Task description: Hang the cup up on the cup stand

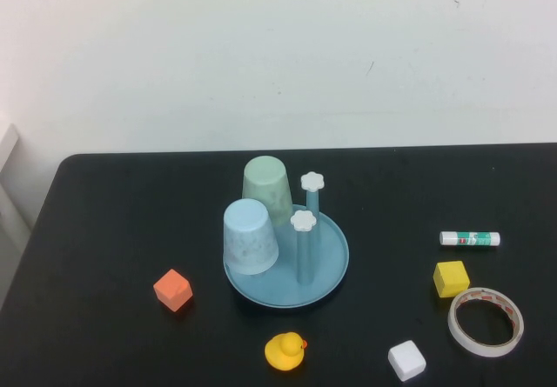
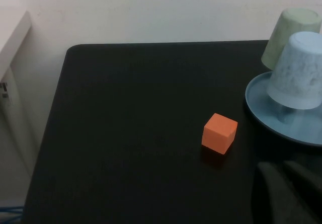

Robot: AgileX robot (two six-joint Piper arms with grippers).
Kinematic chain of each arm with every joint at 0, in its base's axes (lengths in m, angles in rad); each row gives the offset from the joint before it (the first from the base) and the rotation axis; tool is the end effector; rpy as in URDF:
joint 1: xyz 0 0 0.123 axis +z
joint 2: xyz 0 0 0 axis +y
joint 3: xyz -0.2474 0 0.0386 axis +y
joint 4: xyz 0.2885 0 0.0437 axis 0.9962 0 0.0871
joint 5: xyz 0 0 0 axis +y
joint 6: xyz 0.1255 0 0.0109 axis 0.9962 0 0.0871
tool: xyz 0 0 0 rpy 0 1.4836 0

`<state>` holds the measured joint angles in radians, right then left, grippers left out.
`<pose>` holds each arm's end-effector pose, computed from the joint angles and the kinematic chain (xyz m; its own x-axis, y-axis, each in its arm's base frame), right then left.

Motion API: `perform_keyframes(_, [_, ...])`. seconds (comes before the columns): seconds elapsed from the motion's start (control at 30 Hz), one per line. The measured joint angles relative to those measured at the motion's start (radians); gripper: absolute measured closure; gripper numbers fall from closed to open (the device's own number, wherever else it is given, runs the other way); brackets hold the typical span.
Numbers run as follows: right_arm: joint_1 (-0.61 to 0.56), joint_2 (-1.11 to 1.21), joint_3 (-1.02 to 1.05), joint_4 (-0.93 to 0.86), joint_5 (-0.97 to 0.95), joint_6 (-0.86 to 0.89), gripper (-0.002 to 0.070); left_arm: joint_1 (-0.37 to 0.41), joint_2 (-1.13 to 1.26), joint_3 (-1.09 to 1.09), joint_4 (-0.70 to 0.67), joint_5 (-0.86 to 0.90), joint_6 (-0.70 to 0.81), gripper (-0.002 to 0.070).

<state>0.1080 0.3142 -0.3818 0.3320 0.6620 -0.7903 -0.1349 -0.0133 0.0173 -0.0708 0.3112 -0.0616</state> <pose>0.1672 0.0435 0.2422 -0.2560 -0.5215 -0.8139 -0.4744 0.8014 -0.3643 0.1616 -0.0247 0.1724 -0.2414 -0.0970 -0.9656 0.1254 0.9835 -0.1302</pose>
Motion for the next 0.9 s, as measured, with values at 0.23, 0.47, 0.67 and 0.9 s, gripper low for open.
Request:
perform_keyframes(0.23, [0.000, 0.000, 0.000, 0.000, 0.000, 0.000, 0.0678, 0.000, 0.000, 0.000, 0.000, 0.000, 0.000, 0.0675])
perform_keyframes(0.47, [0.000, 0.000, 0.000, 0.000, 0.000, 0.000, 0.0678, 0.000, 0.000, 0.000, 0.000, 0.000, 0.000, 0.0675])
perform_keyframes(0.67, [0.000, 0.000, 0.000, 0.000, 0.000, 0.000, 0.0678, 0.000, 0.000, 0.000, 0.000, 0.000, -0.010, 0.0675])
perform_keyframes(0.9, [-0.003, -0.020, 0.007, 0.000, -0.017, 0.000, 0.0678, 0.000, 0.000, 0.000, 0.000, 0.002, -0.012, 0.0675])
